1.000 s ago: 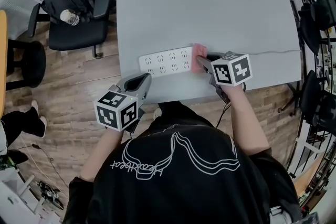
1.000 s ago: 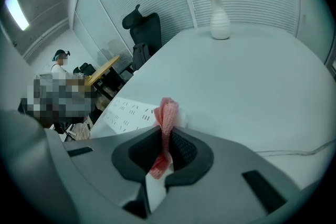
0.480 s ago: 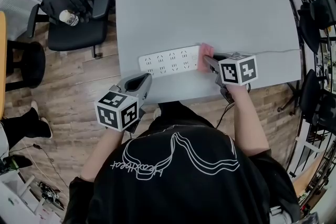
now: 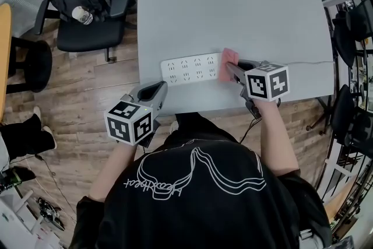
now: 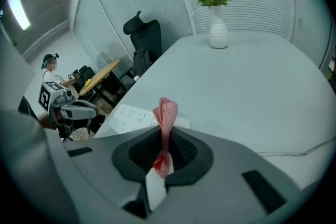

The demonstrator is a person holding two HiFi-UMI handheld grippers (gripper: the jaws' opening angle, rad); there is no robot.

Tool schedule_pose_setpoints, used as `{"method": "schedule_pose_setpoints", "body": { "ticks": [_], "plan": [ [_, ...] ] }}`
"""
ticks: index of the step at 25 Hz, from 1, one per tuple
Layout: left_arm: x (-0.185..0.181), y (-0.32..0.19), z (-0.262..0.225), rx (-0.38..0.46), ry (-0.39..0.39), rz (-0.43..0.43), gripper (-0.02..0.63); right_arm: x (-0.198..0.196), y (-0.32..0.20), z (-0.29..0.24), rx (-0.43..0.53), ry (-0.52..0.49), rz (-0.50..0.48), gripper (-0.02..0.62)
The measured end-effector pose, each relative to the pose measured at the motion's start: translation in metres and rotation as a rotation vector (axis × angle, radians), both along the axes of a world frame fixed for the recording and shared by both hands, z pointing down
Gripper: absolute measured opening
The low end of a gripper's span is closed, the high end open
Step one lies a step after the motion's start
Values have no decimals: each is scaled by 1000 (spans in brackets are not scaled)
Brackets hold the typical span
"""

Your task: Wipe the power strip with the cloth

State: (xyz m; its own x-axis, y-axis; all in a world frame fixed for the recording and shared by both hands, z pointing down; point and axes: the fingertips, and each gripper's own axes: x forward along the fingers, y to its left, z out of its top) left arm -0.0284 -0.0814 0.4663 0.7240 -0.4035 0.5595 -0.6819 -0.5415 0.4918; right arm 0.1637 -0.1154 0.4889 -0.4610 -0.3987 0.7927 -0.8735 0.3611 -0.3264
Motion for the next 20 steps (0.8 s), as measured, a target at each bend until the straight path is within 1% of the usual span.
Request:
{"method": "schedule_pose_setpoints", "body": {
  "ticks": [6, 16, 20],
  "plan": [
    [-17, 4, -6, 10, -1, -36, 12, -46, -2, -13, 28, -41, -87, 38],
    [-54, 14, -12, 12, -8, -131, 12, -128, 2, -11, 13, -94, -252, 38],
    [-66, 19, -13, 10, -11, -161, 12, -154, 3, -7, 1, -111, -300, 38]
  ]
}}
